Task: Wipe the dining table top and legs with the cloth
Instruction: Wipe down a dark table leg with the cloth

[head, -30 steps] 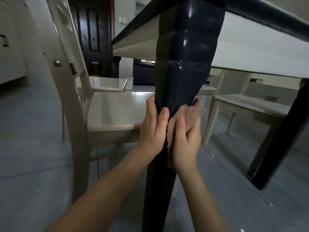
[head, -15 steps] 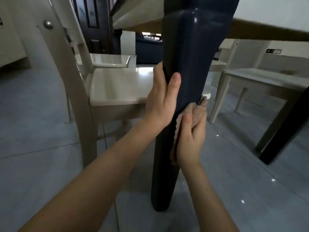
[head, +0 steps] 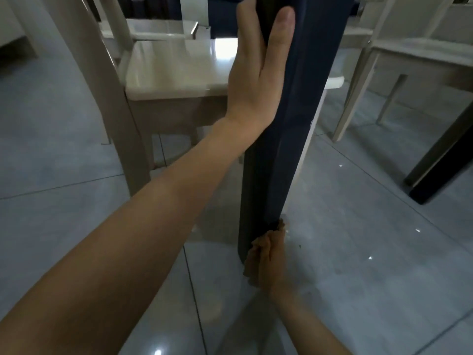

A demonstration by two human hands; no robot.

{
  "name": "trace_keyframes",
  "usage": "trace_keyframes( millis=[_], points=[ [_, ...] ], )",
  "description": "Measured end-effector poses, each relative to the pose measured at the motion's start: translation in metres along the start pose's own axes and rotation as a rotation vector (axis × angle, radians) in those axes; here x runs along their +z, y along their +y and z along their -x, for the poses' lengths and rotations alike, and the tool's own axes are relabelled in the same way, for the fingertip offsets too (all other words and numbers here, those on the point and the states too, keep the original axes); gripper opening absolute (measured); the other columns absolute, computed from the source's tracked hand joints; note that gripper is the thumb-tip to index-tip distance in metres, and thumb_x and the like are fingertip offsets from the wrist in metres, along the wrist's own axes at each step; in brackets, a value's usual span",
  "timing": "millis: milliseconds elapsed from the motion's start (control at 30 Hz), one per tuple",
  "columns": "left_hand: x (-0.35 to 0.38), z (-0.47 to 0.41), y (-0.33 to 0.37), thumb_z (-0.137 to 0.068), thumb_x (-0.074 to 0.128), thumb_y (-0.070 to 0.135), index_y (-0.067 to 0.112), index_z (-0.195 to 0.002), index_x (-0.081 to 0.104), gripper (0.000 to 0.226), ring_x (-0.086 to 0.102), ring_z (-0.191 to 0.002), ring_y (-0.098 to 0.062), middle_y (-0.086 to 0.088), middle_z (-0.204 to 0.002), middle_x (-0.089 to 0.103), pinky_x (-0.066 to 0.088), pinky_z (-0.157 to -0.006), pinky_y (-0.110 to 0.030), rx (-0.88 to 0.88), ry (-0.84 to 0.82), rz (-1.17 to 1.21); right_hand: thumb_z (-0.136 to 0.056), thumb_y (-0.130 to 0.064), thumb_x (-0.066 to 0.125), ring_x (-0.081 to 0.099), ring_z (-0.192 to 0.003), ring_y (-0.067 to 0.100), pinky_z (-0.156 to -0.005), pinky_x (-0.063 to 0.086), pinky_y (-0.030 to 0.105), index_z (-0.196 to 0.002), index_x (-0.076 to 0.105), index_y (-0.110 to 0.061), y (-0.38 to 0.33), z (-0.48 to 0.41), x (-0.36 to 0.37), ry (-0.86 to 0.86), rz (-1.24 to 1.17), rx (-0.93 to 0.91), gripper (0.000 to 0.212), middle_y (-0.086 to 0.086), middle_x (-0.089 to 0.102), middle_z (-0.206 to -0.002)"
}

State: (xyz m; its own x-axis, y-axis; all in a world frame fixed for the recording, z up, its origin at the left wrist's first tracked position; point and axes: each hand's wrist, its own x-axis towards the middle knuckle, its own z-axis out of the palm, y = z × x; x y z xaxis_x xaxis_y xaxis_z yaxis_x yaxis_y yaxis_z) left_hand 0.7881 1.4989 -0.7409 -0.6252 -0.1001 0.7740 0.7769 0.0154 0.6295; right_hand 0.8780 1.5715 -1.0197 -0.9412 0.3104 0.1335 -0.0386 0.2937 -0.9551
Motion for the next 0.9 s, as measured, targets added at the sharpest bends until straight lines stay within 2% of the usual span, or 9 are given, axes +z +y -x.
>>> trace_keyframes(
  millis=[133,233,300,367,533,633,767,800,900],
  points=[
    [-0.004,-0.003,0.006,-0.088,0.036,0.036,0.010,-0.113,0.037,0.037,0.055,-0.095,-0.020,-0.001,-0.099,0.050,0.051,-0.086,-0.033,-0.006,-0.018,0.007,-0.101,-0.015,0.043,0.057,-0.066,0.009,-0.070,0.046,0.028,-0.092,0.053,-0.012,0.003,0.005,-0.008,-0.109,-0.176,0.203,0.014,-0.002,0.058,-0.079],
    [-0.007,-0.003,0.012,-0.092,0.037,0.028,0.001,-0.117,0.039,0.037,0.053,-0.090,-0.013,-0.002,-0.097,0.050,0.047,-0.081,-0.024,-0.054,-0.041,-0.005,-0.101,-0.025,0.045,0.062,-0.082,0.003,-0.076,0.047,0.025,-0.100,0.058,-0.032,-0.034,0.002,-0.028,-0.087,-0.176,0.330,0.015,-0.012,0.064,-0.091],
    [-0.010,-0.003,0.019,-0.092,0.037,0.026,-0.005,-0.118,0.039,0.041,0.050,-0.084,-0.011,-0.002,-0.093,0.048,0.043,-0.077,-0.021,-0.139,-0.059,-0.039,-0.101,-0.028,0.047,0.064,-0.091,0.009,-0.076,0.049,0.021,-0.107,0.062,-0.029,-0.072,-0.002,-0.047,-0.034,-0.180,0.352,0.017,-0.005,0.068,-0.098],
    [-0.014,-0.003,0.034,-0.094,0.039,0.026,-0.004,-0.125,0.037,0.044,0.050,-0.084,-0.012,-0.004,-0.097,0.048,0.042,-0.076,-0.022,-0.242,-0.103,-0.082,-0.099,-0.030,0.049,0.066,-0.094,0.013,-0.080,0.052,0.022,-0.111,0.065,-0.015,-0.119,-0.007,-0.068,0.012,-0.195,0.331,0.025,0.003,0.070,-0.103],
    [-0.037,-0.014,0.093,-0.097,0.042,0.020,0.016,-0.134,0.039,0.037,0.056,-0.111,-0.005,0.003,-0.121,0.057,0.045,-0.095,-0.020,-0.614,-0.256,-0.152,-0.096,-0.043,0.049,0.069,-0.098,0.018,-0.089,0.056,0.035,-0.114,0.067,-0.015,-0.240,-0.004,-0.136,0.014,-0.324,0.495,0.038,0.004,0.073,-0.103],
    [-0.052,-0.033,0.156,-0.096,0.044,0.016,0.015,-0.124,0.053,0.029,0.056,-0.099,0.011,0.014,-0.110,0.061,0.044,-0.092,-0.013,-0.830,-0.313,-0.333,-0.093,-0.048,0.052,0.069,-0.097,0.021,-0.085,0.057,0.035,-0.112,0.067,-0.015,-0.323,0.007,-0.193,-0.015,-0.240,0.564,0.042,0.005,0.072,-0.105],
    [-0.058,-0.074,0.293,-0.095,0.052,0.024,0.031,-0.103,0.061,0.015,0.061,-0.095,0.000,0.012,-0.101,0.066,0.049,-0.089,-0.028,-1.109,-0.337,-0.392,-0.070,-0.072,0.063,0.064,-0.111,0.026,-0.099,0.050,0.046,-0.121,0.065,-0.016,-0.450,0.034,-0.280,-0.024,-0.146,0.719,0.076,0.007,0.066,-0.125],
    [-0.056,-0.088,0.332,-0.094,0.052,0.025,0.033,-0.100,0.062,0.014,0.062,-0.093,-0.004,0.009,-0.098,0.067,0.048,-0.085,-0.026,-1.155,-0.340,-0.378,-0.072,-0.067,0.065,0.063,-0.112,0.025,-0.098,0.052,0.038,-0.121,0.065,-0.013,-0.485,0.044,-0.302,-0.010,-0.144,0.728,0.073,0.009,0.064,-0.128],
    [-0.051,-0.134,0.441,-0.094,0.052,0.023,0.038,-0.095,0.061,0.017,0.063,-0.093,-0.007,0.007,-0.097,0.068,0.047,-0.080,-0.021,-1.236,-0.410,-0.361,-0.093,-0.033,0.061,0.063,-0.096,0.024,-0.065,0.050,0.010,-0.116,0.066,-0.001,-0.592,0.069,-0.365,0.014,-0.116,0.682,0.040,0.012,0.064,-0.121]
  ],
)
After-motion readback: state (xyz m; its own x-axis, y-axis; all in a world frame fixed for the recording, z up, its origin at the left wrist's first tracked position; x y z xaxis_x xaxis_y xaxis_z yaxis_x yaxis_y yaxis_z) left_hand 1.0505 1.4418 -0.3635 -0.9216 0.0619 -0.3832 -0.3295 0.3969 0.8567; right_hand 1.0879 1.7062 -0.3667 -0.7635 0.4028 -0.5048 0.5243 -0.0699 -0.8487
